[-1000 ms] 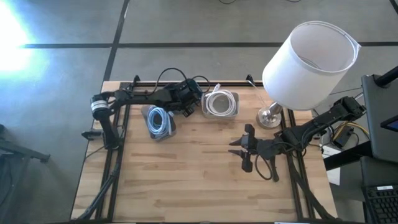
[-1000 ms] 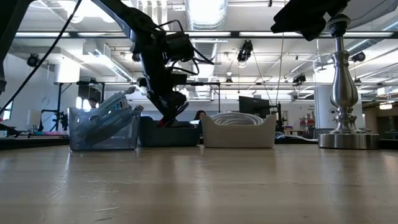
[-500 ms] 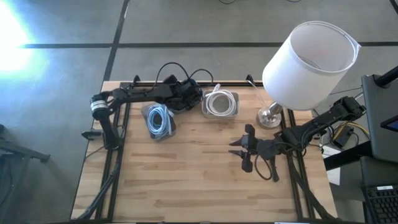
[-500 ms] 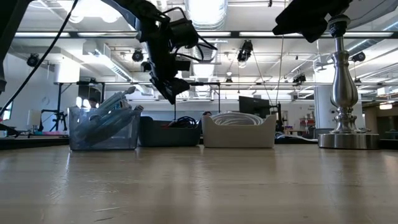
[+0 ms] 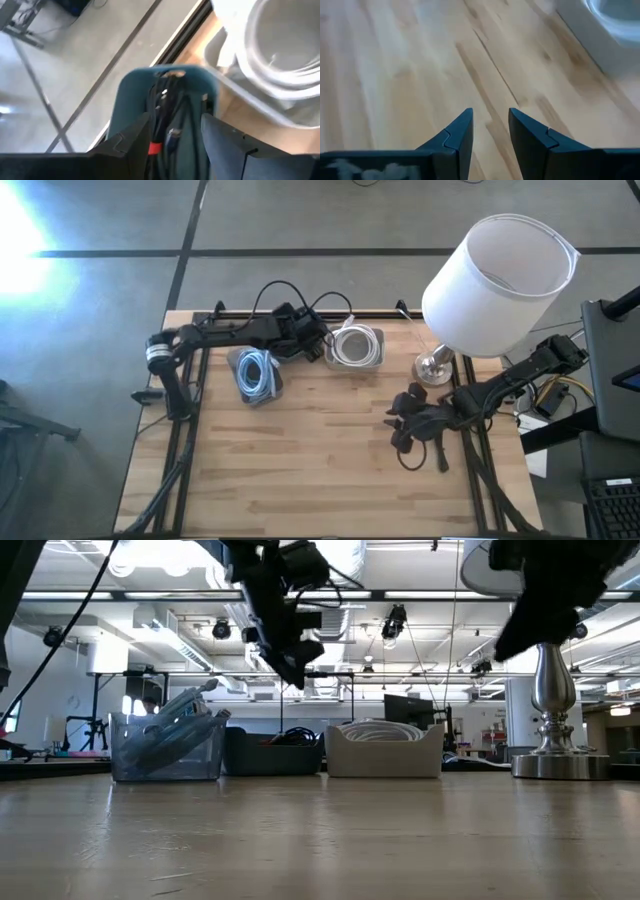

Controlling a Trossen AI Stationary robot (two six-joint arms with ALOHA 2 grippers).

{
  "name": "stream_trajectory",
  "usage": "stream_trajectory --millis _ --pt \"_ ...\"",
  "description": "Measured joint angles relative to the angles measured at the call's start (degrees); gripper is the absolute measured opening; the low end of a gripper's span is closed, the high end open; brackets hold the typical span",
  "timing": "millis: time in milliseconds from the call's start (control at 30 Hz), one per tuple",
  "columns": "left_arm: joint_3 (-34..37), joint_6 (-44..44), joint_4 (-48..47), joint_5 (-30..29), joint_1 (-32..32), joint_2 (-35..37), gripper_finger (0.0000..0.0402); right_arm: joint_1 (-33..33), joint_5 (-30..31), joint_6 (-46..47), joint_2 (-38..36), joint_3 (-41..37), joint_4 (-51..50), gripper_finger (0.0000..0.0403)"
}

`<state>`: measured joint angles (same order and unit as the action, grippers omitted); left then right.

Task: Pick & Place USB Port
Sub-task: Put the black charger cable into the dark green bin

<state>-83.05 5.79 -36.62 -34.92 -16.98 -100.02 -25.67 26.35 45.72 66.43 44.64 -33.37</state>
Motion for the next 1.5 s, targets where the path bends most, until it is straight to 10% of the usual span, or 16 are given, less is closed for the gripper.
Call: stream_trajectory --millis 367,700,1500 --pt "-5.3 -2.4 0.3 5.7 4.9 0.3 0.0179 -6.8 -2.9 39.8 0.0 -2.2 -25.9 0.0134" --pt "-4.9 -2.4 2.8 5.6 5.3 0.3 0.0177 -14.0 -18.2 64.4 0.0 -10.4 -26.6 0.0135" --pt "-4.8 -3.9 5.1 5.5 5.3 0.3 0.0177 -14.3 -22.2 65.9 2.9 -13.1 -21.6 0.0117"
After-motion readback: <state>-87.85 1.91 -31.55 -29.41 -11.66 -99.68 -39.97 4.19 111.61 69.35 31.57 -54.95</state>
